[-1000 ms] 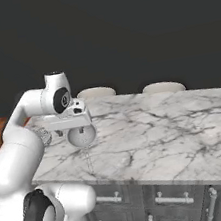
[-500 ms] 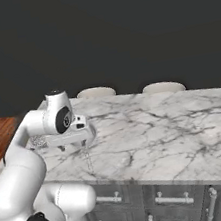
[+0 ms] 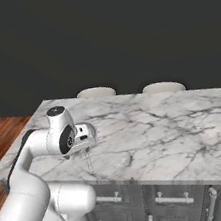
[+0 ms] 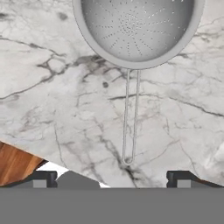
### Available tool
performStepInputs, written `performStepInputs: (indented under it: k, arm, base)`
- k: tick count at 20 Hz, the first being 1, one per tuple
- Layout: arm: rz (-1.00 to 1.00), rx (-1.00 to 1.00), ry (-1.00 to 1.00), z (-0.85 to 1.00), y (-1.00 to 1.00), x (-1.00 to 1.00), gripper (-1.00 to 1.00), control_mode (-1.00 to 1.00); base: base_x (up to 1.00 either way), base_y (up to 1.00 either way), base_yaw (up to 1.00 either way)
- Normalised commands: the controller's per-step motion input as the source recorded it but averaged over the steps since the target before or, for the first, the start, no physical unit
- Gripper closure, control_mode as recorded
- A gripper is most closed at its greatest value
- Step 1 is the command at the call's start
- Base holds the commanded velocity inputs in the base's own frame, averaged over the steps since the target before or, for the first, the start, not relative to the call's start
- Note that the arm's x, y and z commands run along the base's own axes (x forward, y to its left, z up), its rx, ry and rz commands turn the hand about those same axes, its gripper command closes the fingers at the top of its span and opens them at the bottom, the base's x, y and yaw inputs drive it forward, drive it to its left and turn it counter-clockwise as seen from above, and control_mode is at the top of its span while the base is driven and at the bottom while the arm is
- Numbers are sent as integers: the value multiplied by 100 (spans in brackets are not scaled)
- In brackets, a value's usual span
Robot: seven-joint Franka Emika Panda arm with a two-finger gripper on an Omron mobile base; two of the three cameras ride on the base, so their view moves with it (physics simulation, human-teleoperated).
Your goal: Pick the strainer and strainer and place them in the sink. Then turn on the water.
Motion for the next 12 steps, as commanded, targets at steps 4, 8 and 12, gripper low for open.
performStepInputs:
  k: [4, 8, 12]
  arm:
    - [4, 0, -4, -19, -4, 3, -100, -100]
    - [0, 0, 0, -4, -10, 13, -100, -100]
    - [0, 4, 0, 0, -12, 21, -100, -100]
  base:
    - [0, 0, 0]
    - [0, 0, 0]
    - [0, 0, 0]
